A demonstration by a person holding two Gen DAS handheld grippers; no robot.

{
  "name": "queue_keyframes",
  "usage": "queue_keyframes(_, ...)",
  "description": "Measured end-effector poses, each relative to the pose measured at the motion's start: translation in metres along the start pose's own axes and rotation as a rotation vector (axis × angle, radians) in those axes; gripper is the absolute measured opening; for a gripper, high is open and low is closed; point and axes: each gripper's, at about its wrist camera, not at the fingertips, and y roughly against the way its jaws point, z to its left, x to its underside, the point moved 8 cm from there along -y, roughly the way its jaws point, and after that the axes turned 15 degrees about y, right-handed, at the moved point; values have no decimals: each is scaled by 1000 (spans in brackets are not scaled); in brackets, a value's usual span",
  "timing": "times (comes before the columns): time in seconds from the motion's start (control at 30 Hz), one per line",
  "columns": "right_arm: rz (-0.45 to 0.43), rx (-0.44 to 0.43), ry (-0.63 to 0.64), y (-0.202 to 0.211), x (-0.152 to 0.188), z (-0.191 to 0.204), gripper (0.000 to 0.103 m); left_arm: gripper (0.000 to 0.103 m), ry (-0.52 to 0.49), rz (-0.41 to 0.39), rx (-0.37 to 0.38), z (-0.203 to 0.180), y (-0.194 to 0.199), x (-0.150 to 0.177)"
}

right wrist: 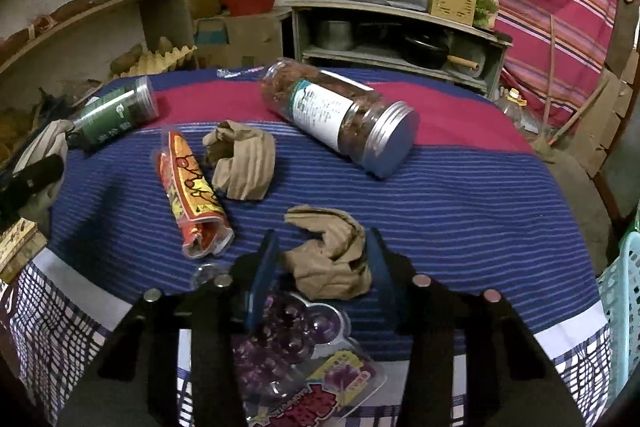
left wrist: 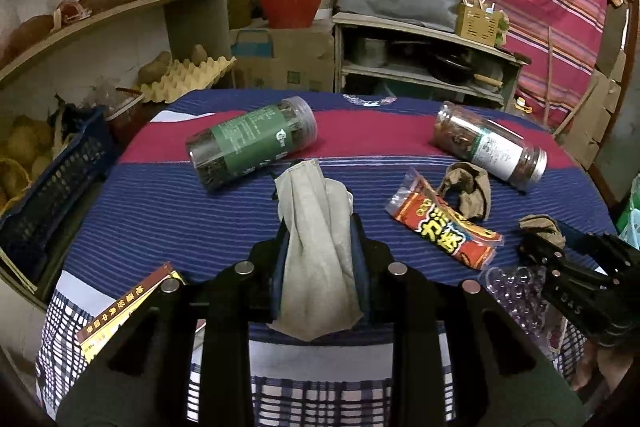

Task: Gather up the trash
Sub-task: 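Grasp the crumpled brown paper with the right tool while the left tool holds the cloth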

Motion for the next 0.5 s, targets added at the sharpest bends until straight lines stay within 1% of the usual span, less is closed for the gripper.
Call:
queue_keyframes(0.37, -68, 24, -33, 29, -6, -23, 45, 27, -16, -24, 41, -30, 19, 2)
queue_keyframes(0.5, -93, 50, -43, 53, 0, -46, 45, 27, -35, -36, 61, -51, 27, 4)
